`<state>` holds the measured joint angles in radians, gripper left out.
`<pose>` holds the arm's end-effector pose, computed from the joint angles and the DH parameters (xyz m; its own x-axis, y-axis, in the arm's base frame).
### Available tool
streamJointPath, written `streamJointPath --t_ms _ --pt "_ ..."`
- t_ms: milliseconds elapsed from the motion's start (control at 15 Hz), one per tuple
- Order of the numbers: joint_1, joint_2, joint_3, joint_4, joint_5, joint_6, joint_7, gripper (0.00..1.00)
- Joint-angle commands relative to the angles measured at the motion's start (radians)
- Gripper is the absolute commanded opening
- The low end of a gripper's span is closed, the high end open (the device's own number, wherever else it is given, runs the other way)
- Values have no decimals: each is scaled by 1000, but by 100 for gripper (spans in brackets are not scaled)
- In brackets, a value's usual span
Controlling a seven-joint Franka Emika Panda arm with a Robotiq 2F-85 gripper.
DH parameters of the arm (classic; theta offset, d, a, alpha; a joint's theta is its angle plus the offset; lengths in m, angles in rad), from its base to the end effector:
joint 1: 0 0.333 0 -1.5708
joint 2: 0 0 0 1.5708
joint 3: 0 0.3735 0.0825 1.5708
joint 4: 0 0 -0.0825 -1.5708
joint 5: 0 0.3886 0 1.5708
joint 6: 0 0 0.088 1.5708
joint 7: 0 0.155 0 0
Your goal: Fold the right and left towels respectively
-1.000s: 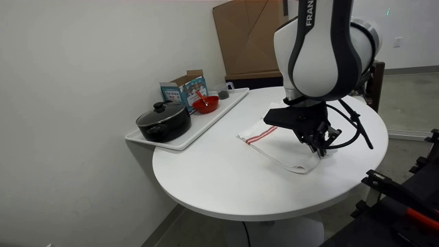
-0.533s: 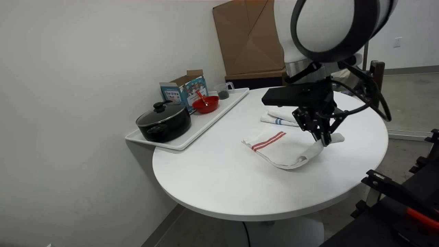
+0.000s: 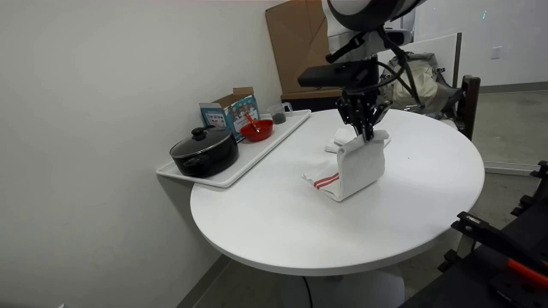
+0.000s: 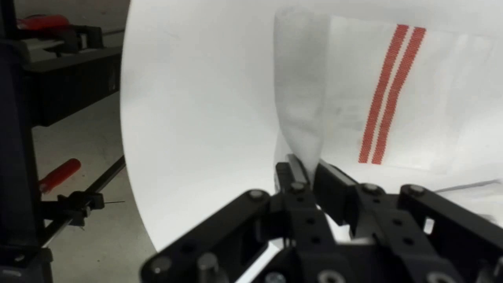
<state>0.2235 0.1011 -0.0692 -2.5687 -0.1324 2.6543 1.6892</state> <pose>0.4500 0.0701 0.2314 0.1531 -0.9858 0.0688 -0.9882 -0.1527 0.0115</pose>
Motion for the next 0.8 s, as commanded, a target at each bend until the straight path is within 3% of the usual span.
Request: streamJointPath --t_ms 0,733 --pt "-44 123 24 168 -16 -63 37 9" --pt "7 422 -36 495 -40 -129 58 9"
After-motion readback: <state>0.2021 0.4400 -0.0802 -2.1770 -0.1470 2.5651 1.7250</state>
